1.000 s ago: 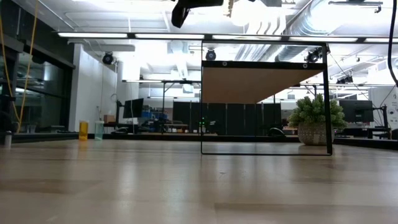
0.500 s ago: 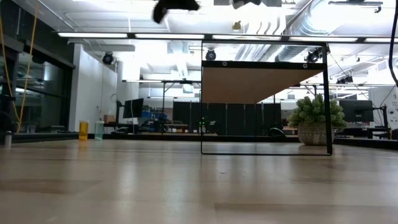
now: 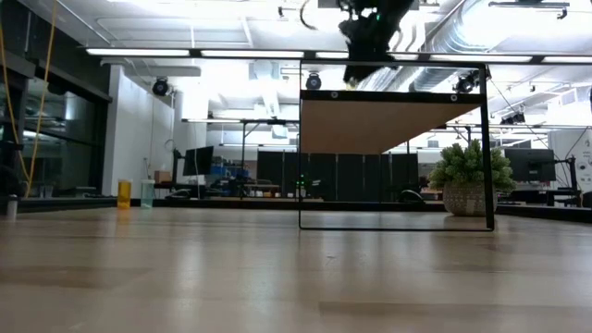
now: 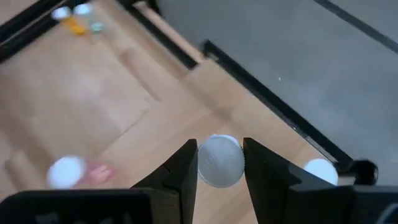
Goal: Pick and place medicine bottles onto shelf by color
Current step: Put the bottom yellow pill bottle on the shelf aligned with the other yellow pill bottle
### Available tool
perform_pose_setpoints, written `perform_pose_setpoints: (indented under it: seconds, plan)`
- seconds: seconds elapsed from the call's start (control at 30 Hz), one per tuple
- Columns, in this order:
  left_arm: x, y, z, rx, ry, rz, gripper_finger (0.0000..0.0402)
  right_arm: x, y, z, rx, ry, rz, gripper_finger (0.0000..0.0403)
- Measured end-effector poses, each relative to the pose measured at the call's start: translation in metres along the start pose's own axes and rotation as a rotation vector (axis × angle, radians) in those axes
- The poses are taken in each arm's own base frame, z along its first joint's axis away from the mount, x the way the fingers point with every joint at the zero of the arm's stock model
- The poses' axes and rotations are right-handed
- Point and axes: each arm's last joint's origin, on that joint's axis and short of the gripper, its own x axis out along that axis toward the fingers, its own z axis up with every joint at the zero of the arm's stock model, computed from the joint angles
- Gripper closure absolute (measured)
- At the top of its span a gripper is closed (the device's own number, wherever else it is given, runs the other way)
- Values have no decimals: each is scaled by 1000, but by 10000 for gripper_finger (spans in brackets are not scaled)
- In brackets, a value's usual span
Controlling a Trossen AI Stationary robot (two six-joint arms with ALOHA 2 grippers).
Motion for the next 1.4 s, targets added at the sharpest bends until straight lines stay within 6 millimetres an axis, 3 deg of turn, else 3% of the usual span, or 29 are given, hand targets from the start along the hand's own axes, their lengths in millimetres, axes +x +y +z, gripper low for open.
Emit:
perform_pose_setpoints:
  seconds: [0.13,0.5,1.03,1.4]
  plan:
    - [-1,-4,-1,3,-11,52,401,22,-11,-7,101,9,-82,299]
    - [8,-7,-6,-15,10,68,401,64,-18,-13,283,16,-172,299]
    - [9,-8,-7,-29,15,69,401,70,-24,-12,499,-1,-195,299]
    - [9,-8,-7,-29,15,69,401,71,-25,-12,505,2,-196,299]
